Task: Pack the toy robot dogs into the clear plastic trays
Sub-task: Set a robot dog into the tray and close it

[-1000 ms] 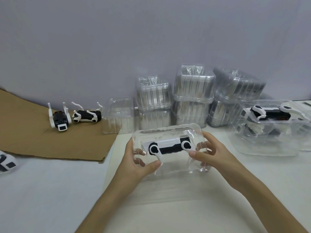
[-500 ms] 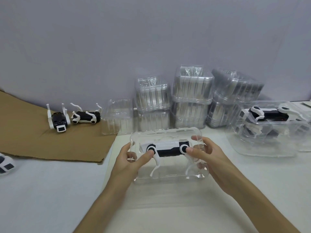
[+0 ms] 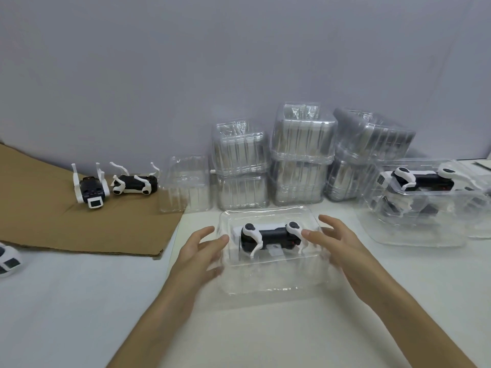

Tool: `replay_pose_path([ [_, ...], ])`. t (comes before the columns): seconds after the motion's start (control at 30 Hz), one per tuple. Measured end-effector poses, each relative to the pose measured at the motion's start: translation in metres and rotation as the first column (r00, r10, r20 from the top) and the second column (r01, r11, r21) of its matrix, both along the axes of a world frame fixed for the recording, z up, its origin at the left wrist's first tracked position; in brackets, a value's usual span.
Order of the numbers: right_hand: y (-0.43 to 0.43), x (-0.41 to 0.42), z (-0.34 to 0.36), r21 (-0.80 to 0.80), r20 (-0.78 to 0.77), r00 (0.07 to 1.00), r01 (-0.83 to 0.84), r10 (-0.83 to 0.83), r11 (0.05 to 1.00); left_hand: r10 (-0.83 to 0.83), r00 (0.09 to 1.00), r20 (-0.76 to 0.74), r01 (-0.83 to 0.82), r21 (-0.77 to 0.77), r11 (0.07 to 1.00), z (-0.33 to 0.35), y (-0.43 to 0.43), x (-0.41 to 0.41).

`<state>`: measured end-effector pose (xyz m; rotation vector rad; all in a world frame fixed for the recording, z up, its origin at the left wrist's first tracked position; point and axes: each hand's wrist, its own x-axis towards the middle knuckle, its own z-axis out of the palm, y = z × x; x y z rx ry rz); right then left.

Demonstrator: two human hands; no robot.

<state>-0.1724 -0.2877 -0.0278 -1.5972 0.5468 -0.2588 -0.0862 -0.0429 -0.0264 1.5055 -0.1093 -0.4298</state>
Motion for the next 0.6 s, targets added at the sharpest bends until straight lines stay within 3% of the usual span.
replay_pose_path([
  [0.1,-0.002,0.002,-0.005,-0.051,0.022,0.999,0.037,-0.036,0.998,0.011,0.997,0.083,-0.016,0.055,0.998,-0.001,-0.001,-0.001],
  [0.2,0.006,0.0,-0.001,-0.391,0.191,0.978,0.155,-0.085,0.907,0.071,0.973,0.22,-0.1,0.126,0.987,-0.001,-0.002,0.0],
  [0.27,0.014,-0.005,0.005,-0.607,0.35,0.93,0.131,0.116,0.784,0.101,0.963,0.251,-0.138,0.133,0.981,-0.002,-0.001,0.001],
  [0.3,0.019,-0.007,0.006,-0.696,0.338,0.906,0.057,0.256,0.716,0.106,0.96,0.259,-0.147,0.145,0.978,-0.003,-0.001,0.0],
  [0.37,0.028,-0.01,0.004,-0.849,0.146,0.885,-0.118,0.443,0.515,0.089,0.958,0.274,-0.139,0.168,0.976,-0.004,-0.004,-0.003],
  [0.43,0.031,-0.008,-0.003,-0.946,-0.028,0.886,-0.173,0.462,0.275,0.078,0.957,0.281,-0.126,0.157,0.98,-0.005,-0.005,-0.004],
  [0.47,0.03,-0.007,-0.005,-0.958,-0.06,0.894,-0.177,0.444,0.226,0.068,0.957,0.281,-0.114,0.148,0.983,-0.005,-0.005,-0.004],
  [0.6,0.014,-0.005,-0.001,-0.951,-0.032,0.936,-0.137,0.352,0.278,-0.002,0.971,0.237,-0.021,0.092,0.995,-0.003,-0.005,-0.004],
])
